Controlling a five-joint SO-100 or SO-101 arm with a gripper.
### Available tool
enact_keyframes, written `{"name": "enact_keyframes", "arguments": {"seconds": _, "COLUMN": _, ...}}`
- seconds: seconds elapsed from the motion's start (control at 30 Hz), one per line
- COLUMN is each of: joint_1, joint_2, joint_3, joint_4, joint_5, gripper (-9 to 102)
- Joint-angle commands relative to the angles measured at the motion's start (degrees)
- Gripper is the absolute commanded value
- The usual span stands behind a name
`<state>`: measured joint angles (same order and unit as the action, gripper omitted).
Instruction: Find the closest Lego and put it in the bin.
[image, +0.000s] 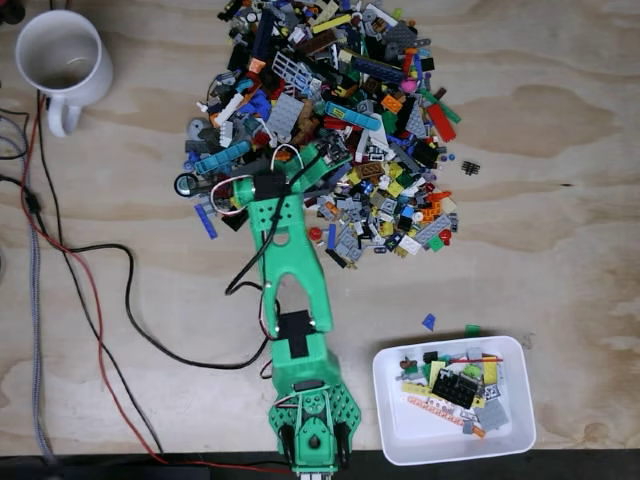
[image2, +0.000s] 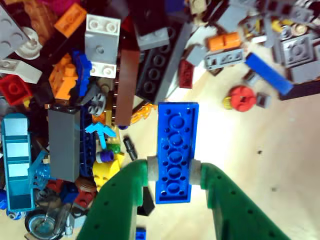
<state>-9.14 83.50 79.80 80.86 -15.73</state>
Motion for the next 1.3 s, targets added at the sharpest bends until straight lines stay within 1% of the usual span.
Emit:
{"name": "enact_keyframes", "arguments": {"seconds": 0.0, "joint_1": 9.9, "joint_2": 14.3, "joint_3": -4.4, "joint_4": 7.6, "joint_5": -6.0, "gripper": 0}}
{"name": "enact_keyframes", "arguments": {"seconds": 0.17, "joint_1": 30.5, "joint_2": 25.5, "joint_3": 4.6, "joint_4": 12.0, "joint_5": -16.3, "gripper": 0}}
{"name": "enact_keyframes", "arguments": {"seconds": 0.23, "joint_1": 39.6, "joint_2": 29.2, "joint_3": 7.9, "joint_4": 12.7, "joint_5": -20.7, "gripper": 0}}
{"name": "enact_keyframes", "arguments": {"seconds": 0.4, "joint_1": 60.6, "joint_2": 37.4, "joint_3": 16.9, "joint_4": 10.0, "joint_5": -31.2, "gripper": 0}}
{"name": "enact_keyframes", "arguments": {"seconds": 0.5, "joint_1": 65.9, "joint_2": 40.6, "joint_3": 24.1, "joint_4": 7.3, "joint_5": -34.5, "gripper": 0}}
{"name": "enact_keyframes", "arguments": {"seconds": 0.57, "joint_1": 64.9, "joint_2": 40.4, "joint_3": 25.8, "joint_4": 7.6, "joint_5": -35.5, "gripper": 5}}
{"name": "enact_keyframes", "arguments": {"seconds": 0.63, "joint_1": 60.6, "joint_2": 40.3, "joint_3": 26.8, "joint_4": 7.2, "joint_5": -35.8, "gripper": 9}}
{"name": "enact_keyframes", "arguments": {"seconds": 0.7, "joint_1": 55.2, "joint_2": 39.2, "joint_3": 27.2, "joint_4": 3.3, "joint_5": -35.1, "gripper": 16}}
{"name": "enact_keyframes", "arguments": {"seconds": 0.8, "joint_1": 48.9, "joint_2": 38.2, "joint_3": 26.3, "joint_4": -2.7, "joint_5": -35.2, "gripper": 17}}
{"name": "enact_keyframes", "arguments": {"seconds": 0.93, "joint_1": 46.9, "joint_2": 32.6, "joint_3": 21.3, "joint_4": -7.6, "joint_5": -35.5, "gripper": 17}}
{"name": "enact_keyframes", "arguments": {"seconds": 1.03, "joint_1": 47.5, "joint_2": 24.3, "joint_3": 17.7, "joint_4": -8.8, "joint_5": -30.3, "gripper": 17}}
{"name": "enact_keyframes", "arguments": {"seconds": 1.17, "joint_1": 46.1, "joint_2": 16.9, "joint_3": 19.5, "joint_4": -14.4, "joint_5": -21.5, "gripper": 19}}
{"name": "enact_keyframes", "arguments": {"seconds": 1.27, "joint_1": 44.0, "joint_2": 11.3, "joint_3": 19.6, "joint_4": -17.4, "joint_5": -17.9, "gripper": 20}}
